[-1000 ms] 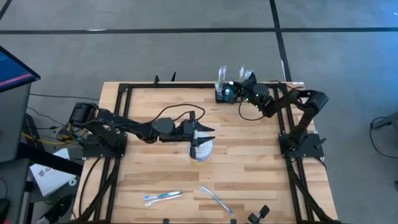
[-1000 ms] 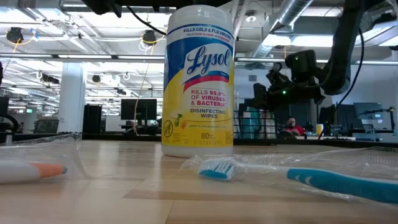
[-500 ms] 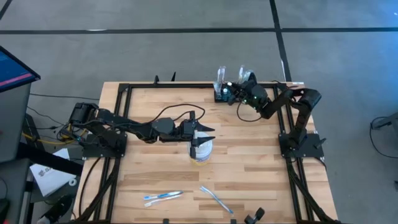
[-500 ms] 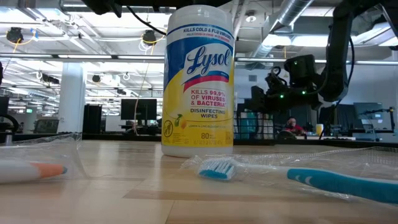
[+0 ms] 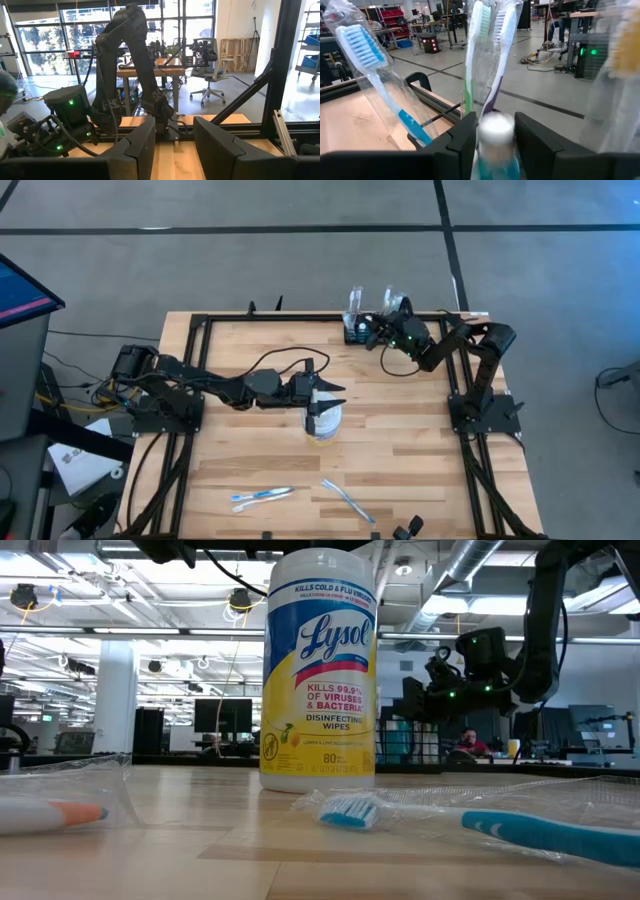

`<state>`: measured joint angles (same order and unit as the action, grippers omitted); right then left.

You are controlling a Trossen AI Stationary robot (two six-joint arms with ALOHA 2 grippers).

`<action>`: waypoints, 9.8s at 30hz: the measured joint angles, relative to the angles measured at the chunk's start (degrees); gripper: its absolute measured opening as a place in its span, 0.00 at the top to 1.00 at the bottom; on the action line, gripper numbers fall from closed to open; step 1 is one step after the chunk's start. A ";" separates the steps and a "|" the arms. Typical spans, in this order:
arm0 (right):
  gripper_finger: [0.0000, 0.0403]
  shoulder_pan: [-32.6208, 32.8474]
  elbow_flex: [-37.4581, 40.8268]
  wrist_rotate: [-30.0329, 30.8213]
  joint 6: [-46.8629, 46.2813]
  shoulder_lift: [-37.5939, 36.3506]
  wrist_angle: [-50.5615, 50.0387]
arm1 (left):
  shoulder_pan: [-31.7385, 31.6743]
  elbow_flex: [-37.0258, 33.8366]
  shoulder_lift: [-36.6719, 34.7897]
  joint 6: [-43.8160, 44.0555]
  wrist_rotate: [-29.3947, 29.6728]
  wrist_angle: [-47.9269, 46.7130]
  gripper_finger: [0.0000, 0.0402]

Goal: Pick & Place toothbrushing station
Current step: Put the blue mouthwash into the black mesh organizer, then put the right blue toothbrush into the black mesh organizer

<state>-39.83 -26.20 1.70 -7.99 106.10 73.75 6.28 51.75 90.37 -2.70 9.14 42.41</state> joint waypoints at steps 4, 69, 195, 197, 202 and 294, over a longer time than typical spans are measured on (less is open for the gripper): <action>0.68 0.02 0.00 -0.18 -0.02 0.00 0.02 | 0.00 0.00 0.00 -0.01 0.01 0.00 0.68; 0.75 17.16 0.11 -0.27 2.43 -44.34 -51.46 | 6.02 0.00 0.00 0.15 -12.32 -0.75 0.68; 0.72 67.78 -64.19 -4.69 -36.47 17.92 -109.35 | 28.46 0.00 0.00 6.62 -12.39 -24.90 0.68; 0.72 67.78 -64.21 -4.70 -36.44 17.91 -109.29 | 28.46 0.00 0.00 6.61 -12.39 -24.90 0.68; 0.72 67.82 -64.19 -3.92 -36.39 17.92 -109.33 | 28.46 0.00 0.00 6.60 -12.39 -24.90 0.68; 1.00 77.32 -73.59 49.28 -49.12 -2.40 -152.55 | 28.46 -0.04 0.00 6.58 -12.15 -25.53 0.68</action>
<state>37.48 -99.79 50.98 -57.11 103.70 -78.79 34.74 51.70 90.37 3.88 -3.01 16.88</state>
